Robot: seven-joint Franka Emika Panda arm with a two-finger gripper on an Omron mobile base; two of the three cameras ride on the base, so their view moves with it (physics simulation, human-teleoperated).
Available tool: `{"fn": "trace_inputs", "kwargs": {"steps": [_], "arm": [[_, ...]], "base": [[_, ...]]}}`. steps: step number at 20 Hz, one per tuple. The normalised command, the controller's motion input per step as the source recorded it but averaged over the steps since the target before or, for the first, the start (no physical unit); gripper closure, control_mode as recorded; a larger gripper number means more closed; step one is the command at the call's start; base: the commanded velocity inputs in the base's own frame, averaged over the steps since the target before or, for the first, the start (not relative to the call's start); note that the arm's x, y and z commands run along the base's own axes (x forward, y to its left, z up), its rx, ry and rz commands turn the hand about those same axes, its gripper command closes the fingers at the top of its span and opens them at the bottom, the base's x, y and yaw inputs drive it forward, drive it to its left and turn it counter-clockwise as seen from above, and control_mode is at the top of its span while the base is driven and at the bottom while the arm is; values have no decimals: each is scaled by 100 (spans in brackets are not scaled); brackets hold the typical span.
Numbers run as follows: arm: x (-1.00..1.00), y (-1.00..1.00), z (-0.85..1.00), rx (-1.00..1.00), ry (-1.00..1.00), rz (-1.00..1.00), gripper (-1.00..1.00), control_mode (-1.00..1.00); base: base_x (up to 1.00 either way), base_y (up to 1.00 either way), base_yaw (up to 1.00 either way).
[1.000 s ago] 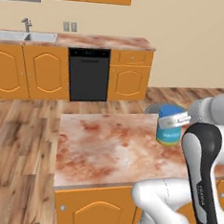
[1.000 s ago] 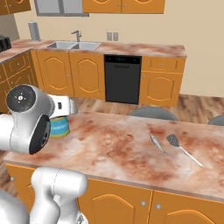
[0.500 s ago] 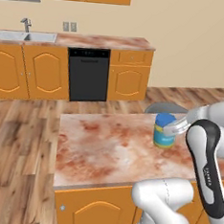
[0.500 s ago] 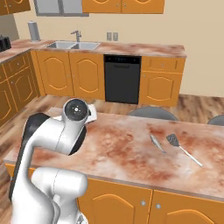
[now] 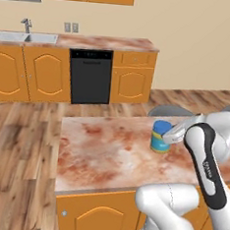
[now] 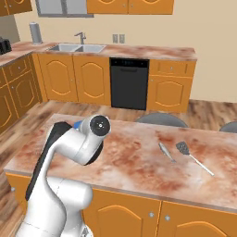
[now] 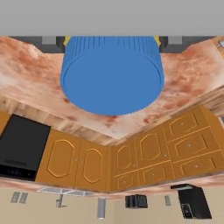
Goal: Move the mayonnaise and ketchup from the cabinet to the dining counter.
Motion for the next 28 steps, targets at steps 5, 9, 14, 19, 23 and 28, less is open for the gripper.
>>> {"fn": "trace_inputs", "kwargs": {"steps": [5, 9, 14, 19, 23, 28], "arm": [[63, 0, -37, 0, 1, 5, 100, -100], [58, 0, -39, 0, 0, 4, 100, -100], [54, 0, -41, 0, 0, 5, 100, -100], [41, 0, -41, 0, 0, 4, 100, -100], [34, 0, -41, 0, 1, 3, 100, -100], [28, 0, -35, 0, 2, 2, 100, -100]], "base": [[0, 0, 0], [0, 0, 0], [0, 0, 0], [0, 0, 0], [0, 0, 0], [0, 0, 0]]}}
